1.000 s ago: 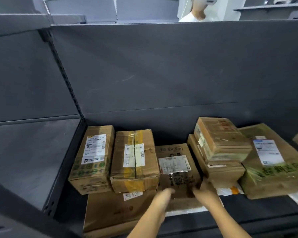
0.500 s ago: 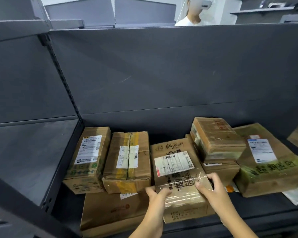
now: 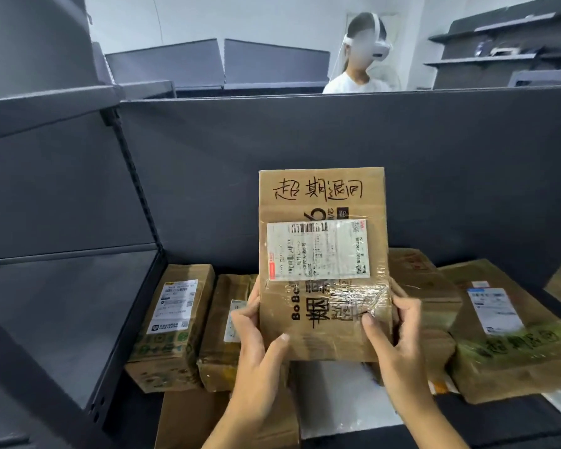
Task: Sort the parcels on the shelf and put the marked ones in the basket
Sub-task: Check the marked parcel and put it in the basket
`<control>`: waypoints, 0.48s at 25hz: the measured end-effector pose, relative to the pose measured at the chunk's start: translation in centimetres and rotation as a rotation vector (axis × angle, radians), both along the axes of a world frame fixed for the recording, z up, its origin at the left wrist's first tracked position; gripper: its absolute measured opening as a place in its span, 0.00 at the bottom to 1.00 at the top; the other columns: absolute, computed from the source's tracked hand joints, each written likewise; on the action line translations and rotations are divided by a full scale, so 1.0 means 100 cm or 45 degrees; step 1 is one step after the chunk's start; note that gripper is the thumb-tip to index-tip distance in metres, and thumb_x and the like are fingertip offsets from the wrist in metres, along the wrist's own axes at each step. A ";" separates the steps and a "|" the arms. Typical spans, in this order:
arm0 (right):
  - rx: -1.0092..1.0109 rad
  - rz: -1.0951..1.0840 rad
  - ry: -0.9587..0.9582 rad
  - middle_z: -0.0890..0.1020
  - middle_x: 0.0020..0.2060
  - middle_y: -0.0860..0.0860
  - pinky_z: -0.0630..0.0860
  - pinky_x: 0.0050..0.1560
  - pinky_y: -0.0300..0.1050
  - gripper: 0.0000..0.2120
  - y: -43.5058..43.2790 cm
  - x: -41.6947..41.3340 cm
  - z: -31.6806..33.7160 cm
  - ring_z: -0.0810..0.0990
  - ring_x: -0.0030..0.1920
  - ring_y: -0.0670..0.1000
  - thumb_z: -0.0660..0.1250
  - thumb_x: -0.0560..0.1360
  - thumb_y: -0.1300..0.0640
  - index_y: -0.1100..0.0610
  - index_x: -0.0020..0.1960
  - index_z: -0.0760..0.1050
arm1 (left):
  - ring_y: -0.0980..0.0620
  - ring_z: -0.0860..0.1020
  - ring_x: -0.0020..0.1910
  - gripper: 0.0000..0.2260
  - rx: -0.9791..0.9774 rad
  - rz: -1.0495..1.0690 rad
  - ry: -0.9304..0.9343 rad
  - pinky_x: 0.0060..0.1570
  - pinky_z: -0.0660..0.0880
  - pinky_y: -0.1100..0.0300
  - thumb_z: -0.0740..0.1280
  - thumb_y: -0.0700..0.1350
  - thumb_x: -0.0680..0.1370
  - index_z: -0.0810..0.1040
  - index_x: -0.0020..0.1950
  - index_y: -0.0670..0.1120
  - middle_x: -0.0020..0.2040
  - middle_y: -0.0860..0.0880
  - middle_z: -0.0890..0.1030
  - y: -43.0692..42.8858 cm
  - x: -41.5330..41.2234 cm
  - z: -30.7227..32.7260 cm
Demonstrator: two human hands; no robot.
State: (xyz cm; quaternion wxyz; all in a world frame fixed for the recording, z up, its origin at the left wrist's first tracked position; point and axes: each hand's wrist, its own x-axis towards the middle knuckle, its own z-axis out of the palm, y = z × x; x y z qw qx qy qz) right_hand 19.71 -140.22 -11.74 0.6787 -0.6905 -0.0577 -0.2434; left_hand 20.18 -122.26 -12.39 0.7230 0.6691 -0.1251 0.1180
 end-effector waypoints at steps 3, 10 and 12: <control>-0.030 0.024 -0.043 0.72 0.66 0.53 0.73 0.63 0.47 0.12 0.011 0.011 -0.001 0.73 0.64 0.52 0.67 0.71 0.52 0.39 0.50 0.68 | 0.72 0.64 0.66 0.21 0.002 0.048 -0.043 0.56 0.67 0.78 0.63 0.55 0.68 0.60 0.58 0.55 0.68 0.66 0.61 0.012 0.000 0.004; -0.075 0.038 -0.221 0.72 0.65 0.34 0.68 0.64 0.35 0.14 0.030 0.029 0.007 0.71 0.65 0.38 0.67 0.72 0.53 0.38 0.53 0.69 | 0.68 0.66 0.67 0.21 0.000 0.119 -0.087 0.56 0.69 0.75 0.62 0.54 0.67 0.62 0.57 0.55 0.70 0.61 0.63 0.034 0.008 0.020; -0.090 0.011 -0.341 0.72 0.64 0.36 0.67 0.59 0.26 0.13 0.035 0.032 0.012 0.70 0.64 0.35 0.67 0.72 0.55 0.45 0.55 0.70 | 0.68 0.71 0.61 0.18 -0.056 0.134 -0.063 0.52 0.72 0.74 0.63 0.52 0.68 0.64 0.57 0.55 0.67 0.58 0.68 0.039 0.014 0.027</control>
